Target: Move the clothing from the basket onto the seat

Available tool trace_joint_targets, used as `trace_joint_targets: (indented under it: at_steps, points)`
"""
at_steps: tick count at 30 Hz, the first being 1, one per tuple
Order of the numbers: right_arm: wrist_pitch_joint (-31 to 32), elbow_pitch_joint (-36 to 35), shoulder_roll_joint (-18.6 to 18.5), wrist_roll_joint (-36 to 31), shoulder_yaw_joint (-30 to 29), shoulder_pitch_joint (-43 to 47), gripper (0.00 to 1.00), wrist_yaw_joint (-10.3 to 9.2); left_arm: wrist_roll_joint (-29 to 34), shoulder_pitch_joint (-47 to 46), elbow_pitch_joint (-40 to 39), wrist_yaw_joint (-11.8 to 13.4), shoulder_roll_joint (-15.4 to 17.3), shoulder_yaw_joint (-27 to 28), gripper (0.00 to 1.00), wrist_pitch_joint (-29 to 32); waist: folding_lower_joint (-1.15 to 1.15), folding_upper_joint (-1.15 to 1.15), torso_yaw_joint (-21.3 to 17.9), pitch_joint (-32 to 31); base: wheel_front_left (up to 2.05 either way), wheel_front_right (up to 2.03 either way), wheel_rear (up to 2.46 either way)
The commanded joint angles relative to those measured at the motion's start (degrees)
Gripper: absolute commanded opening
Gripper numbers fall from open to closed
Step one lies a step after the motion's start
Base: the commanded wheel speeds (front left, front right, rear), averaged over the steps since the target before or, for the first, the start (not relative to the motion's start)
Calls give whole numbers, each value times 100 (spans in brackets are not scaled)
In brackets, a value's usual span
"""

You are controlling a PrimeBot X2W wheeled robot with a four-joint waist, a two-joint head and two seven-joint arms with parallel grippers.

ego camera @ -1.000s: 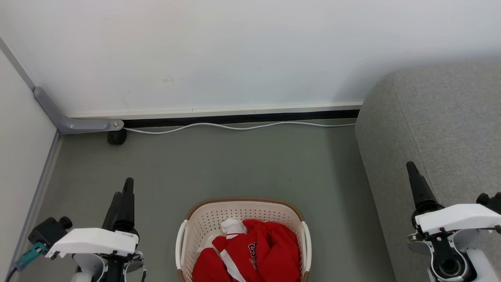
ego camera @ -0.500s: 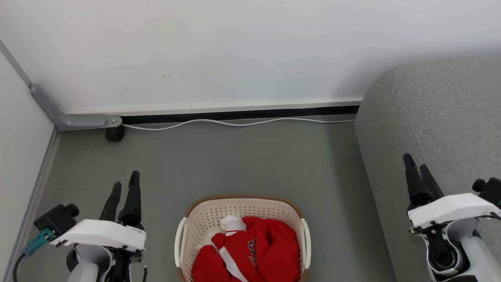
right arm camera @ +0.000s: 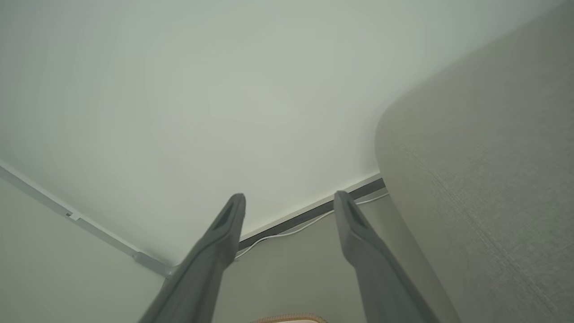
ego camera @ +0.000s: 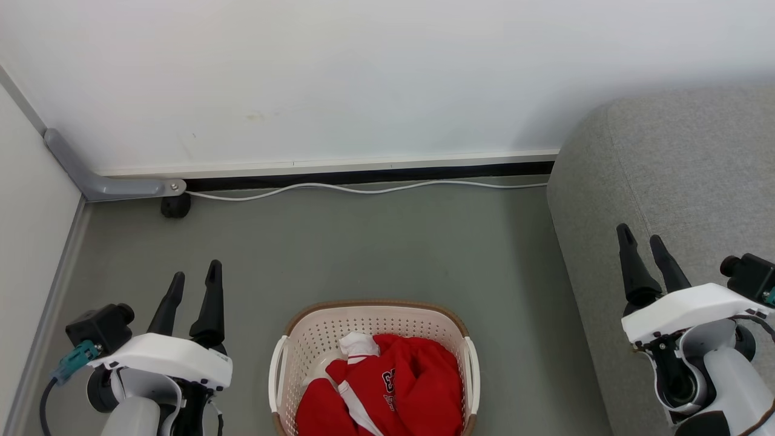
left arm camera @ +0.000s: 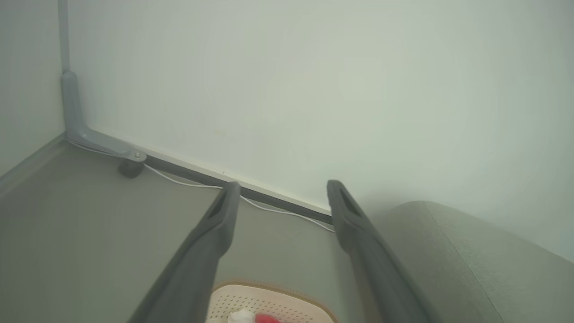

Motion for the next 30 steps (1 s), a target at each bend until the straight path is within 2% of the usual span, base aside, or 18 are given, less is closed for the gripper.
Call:
trace_joint_targets:
  at_steps: [1, 30]
  points:
    - [-123, -80, -107, -248, 129, -300, 100, 19, 270, -326, -96, -31, 124, 153, 100, -106, 0, 0, 0, 0, 0, 0, 0]
    - [-594, 307, -270, -2108, 402, -904, 100, 25, 2452, -632, 86, -34, 106, 287, 100, -577, 0, 0, -7, 145, 0, 0, 0]
